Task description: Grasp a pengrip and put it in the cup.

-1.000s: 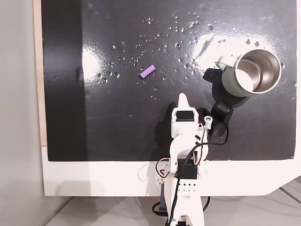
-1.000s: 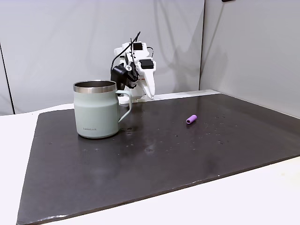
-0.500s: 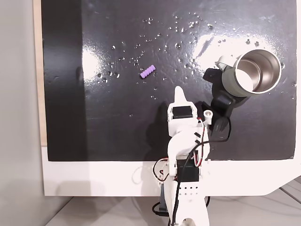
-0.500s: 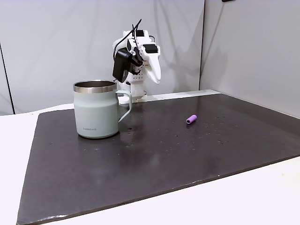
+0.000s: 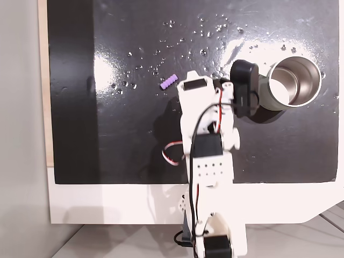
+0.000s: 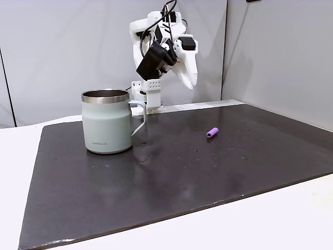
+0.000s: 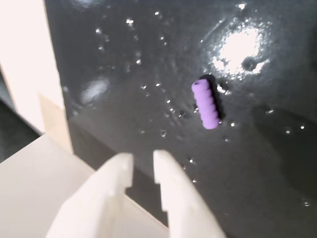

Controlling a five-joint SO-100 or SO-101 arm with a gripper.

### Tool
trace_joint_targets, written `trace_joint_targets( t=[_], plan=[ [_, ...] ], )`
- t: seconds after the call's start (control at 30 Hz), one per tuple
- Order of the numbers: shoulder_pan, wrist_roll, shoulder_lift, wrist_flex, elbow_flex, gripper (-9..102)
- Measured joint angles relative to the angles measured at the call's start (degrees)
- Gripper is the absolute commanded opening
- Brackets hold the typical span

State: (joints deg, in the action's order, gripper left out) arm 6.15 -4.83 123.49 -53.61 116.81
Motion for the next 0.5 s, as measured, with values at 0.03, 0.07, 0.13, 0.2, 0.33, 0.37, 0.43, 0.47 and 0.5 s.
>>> trace_joint_targets(
  t=[0.03,0.07,0.13,0.2,0.33,0.37,0.43,0.47,0.5],
  plan=[
    [0.3,0.0,-3.1,-1.0,-2.4,9],
    [0.4,0.0,-6.0,-1.8,-4.7,12],
    [0.7,0.0,-11.5,-3.9,-9.1,15],
    [0.9,0.0,-16.6,-5.9,-13.4,17],
    [1.9,0.0,-25.4,-9.4,-20.5,17],
    [2.4,0.0,-27.3,-10.3,-22.0,17],
    [3.4,0.0,-31.4,-11.9,-24.9,17],
    [4.0,0.0,-33.2,-12.6,-26.1,17],
    [4.4,0.0,-35.1,-13.2,-27.1,17]
  ],
)
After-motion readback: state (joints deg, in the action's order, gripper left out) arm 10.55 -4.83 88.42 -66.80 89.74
